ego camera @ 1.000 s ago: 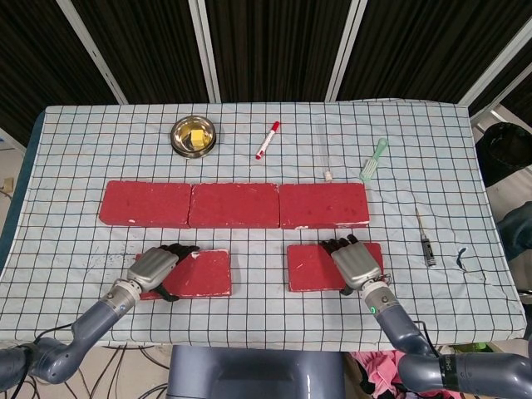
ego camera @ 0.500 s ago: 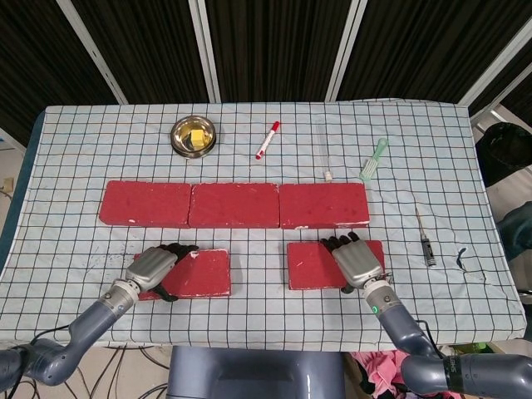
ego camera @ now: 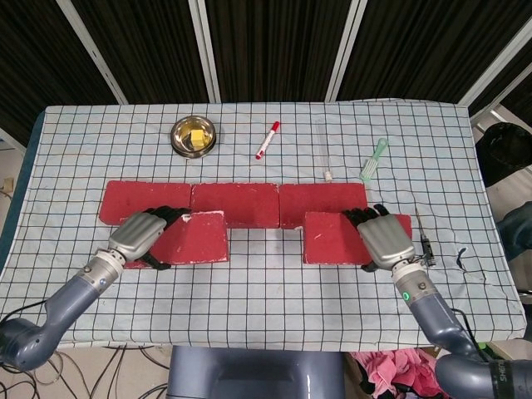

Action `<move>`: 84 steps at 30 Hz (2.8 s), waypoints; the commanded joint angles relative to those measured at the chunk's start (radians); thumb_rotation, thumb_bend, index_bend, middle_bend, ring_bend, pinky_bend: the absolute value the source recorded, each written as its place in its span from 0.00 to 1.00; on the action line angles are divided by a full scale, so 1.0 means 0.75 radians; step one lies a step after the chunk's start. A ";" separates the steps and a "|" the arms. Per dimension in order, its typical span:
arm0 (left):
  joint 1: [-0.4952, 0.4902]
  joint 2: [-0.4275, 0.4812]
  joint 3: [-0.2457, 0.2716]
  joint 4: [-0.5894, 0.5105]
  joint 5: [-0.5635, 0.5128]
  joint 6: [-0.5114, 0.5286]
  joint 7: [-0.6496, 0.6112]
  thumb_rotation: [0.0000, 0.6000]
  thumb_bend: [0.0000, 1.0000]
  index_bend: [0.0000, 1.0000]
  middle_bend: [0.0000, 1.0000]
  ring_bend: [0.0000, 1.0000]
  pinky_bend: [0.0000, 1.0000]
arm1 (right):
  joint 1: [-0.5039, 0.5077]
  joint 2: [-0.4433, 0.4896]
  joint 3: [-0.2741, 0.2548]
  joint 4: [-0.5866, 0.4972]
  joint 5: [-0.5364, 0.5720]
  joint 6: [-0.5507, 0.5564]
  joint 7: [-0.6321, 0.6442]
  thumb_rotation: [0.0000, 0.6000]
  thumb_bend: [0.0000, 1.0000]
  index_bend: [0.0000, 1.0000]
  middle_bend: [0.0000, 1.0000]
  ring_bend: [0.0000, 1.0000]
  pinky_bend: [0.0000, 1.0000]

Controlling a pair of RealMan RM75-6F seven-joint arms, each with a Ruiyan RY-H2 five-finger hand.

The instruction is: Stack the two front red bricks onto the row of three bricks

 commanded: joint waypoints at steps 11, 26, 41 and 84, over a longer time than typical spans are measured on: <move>-0.208 -0.065 -0.103 0.361 -0.095 -0.242 -0.084 1.00 0.21 0.10 0.21 0.11 0.22 | 0.353 -0.120 0.153 0.364 0.367 -0.404 0.083 1.00 0.00 0.20 0.23 0.19 0.13; -0.207 -0.134 -0.092 0.623 0.084 -0.280 -0.277 1.00 0.22 0.10 0.21 0.11 0.22 | 0.598 -0.497 0.044 0.846 0.600 -0.521 0.051 1.00 0.00 0.20 0.23 0.19 0.13; -0.241 -0.321 -0.051 0.870 0.316 -0.323 -0.571 1.00 0.20 0.10 0.21 0.10 0.20 | 0.641 -0.580 0.005 0.975 0.580 -0.531 0.103 1.00 0.00 0.20 0.23 0.19 0.13; -0.422 -0.442 0.111 1.087 0.591 -0.368 -1.095 1.00 0.07 0.10 0.19 0.08 0.18 | 0.701 -0.626 -0.027 1.014 0.544 -0.527 0.149 1.00 0.00 0.20 0.24 0.19 0.13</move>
